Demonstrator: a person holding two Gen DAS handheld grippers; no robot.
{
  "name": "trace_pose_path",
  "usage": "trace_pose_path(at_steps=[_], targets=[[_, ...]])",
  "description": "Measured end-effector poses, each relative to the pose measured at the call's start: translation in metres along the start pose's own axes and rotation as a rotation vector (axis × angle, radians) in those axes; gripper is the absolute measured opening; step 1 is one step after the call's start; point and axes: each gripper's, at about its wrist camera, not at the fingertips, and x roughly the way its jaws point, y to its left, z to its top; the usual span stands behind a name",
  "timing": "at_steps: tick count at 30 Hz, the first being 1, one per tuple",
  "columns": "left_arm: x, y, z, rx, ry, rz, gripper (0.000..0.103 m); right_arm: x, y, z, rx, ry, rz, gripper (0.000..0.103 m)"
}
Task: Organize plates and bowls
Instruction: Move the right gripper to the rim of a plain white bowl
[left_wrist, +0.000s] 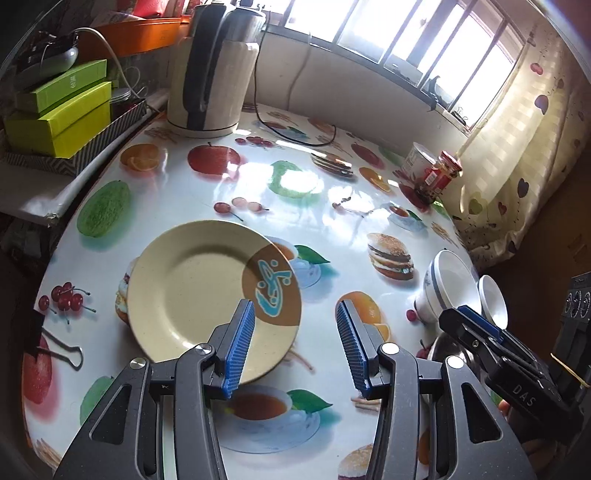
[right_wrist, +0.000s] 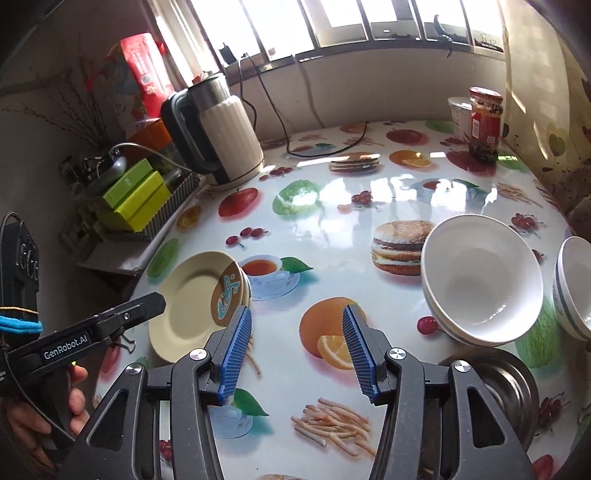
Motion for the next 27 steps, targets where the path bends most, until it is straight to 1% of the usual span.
trace_pose_path(at_steps=[5,11,14,19,21,22,27], targets=[[0.015,-0.044,0.002,0.066,0.026,-0.066,0.048,-0.028,-0.042,0.0,0.043,-0.039,-0.093,0.052],[0.036,-0.084,0.006,0.115,0.064,-0.104,0.048,-0.049,-0.087,0.0,0.081,-0.076,-0.183,0.052],[0.045,-0.102,0.01,0.136,0.062,-0.098,0.048,-0.055,-0.104,0.0,0.088,-0.094,-0.239,0.052],[0.06,-0.128,0.011,0.2,0.067,-0.08,0.048,-0.057,-0.124,0.002,0.086,-0.104,-0.245,0.052],[0.065,-0.135,0.01,0.222,0.055,-0.049,0.048,-0.055,-0.131,0.003,0.083,-0.099,-0.257,0.052],[0.068,-0.137,0.01,0.224,0.058,-0.048,0.048,-0.054,-0.134,0.004,0.083,-0.094,-0.256,0.052],[0.085,-0.15,0.009,0.252,0.085,-0.045,0.048,-0.042,-0.135,0.008,0.035,-0.075,-0.251,0.052]])
